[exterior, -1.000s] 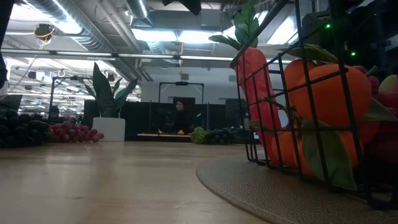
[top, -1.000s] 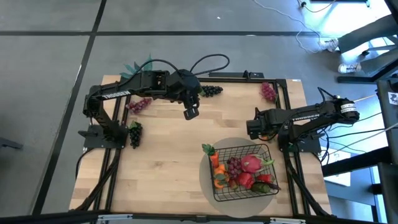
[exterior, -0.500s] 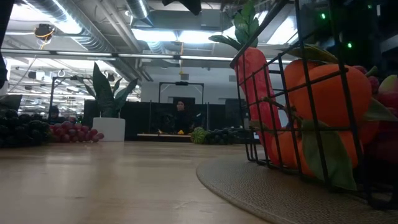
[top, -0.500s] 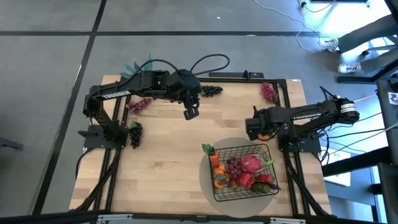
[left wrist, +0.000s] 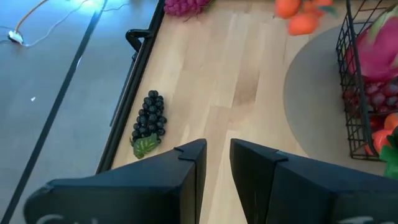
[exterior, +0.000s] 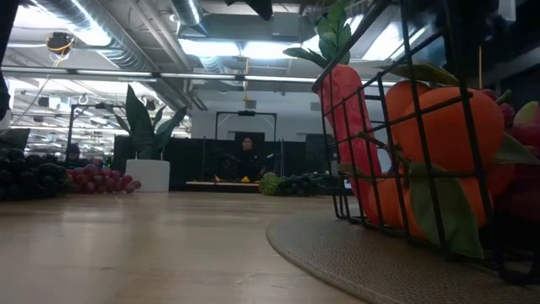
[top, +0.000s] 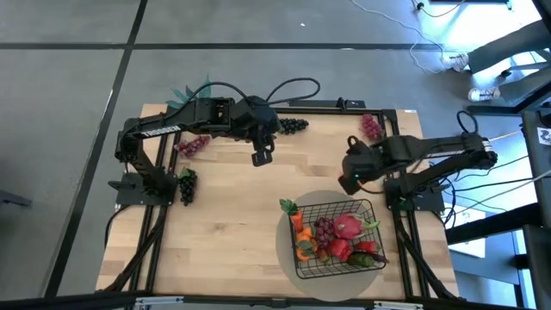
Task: Build produce basket
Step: Put the middle right orange into the wire basket
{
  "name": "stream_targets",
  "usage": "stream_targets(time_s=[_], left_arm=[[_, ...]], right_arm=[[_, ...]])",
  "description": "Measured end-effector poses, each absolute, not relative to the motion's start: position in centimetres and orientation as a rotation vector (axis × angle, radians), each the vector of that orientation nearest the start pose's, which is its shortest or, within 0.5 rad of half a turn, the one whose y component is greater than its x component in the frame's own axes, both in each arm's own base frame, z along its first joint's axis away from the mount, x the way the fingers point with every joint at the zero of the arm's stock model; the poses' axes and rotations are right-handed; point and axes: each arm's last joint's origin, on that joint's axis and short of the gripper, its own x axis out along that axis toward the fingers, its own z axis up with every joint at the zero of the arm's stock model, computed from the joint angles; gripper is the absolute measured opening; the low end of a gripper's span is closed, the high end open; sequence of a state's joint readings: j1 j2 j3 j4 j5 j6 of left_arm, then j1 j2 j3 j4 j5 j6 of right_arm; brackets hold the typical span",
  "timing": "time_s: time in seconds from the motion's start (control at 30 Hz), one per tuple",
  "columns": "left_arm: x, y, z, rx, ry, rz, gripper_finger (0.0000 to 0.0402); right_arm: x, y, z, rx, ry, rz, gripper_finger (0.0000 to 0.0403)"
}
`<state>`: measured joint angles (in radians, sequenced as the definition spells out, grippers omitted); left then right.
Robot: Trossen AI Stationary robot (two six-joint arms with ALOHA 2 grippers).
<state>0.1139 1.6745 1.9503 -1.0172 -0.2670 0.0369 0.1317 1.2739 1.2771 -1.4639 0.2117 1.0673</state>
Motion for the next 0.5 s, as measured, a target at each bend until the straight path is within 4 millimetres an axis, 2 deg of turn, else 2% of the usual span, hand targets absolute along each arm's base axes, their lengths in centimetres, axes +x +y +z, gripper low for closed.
stream_targets(time_s=[0.17,0.27,0.37,0.5], left_arm=[[33.4,4.6,42.6,0.103,0.753,0.345,0.006],[33.4,4.6,42.6,0.133,0.758,0.327,0.006],[33.8,4.7,42.4,0.13,0.752,0.281,0.006],[33.8,5.0,42.5,0.119,0.739,0.237,0.006]], right_arm=[[19.7,3.7,35.6,0.631,1.134,-0.66,0.0],[20.0,5.2,37.0,0.624,1.085,-0.542,0.0],[20.5,7.1,37.3,0.579,1.102,-0.358,0.0],[21.5,9.6,36.6,0.513,1.159,-0.177,0.0]])
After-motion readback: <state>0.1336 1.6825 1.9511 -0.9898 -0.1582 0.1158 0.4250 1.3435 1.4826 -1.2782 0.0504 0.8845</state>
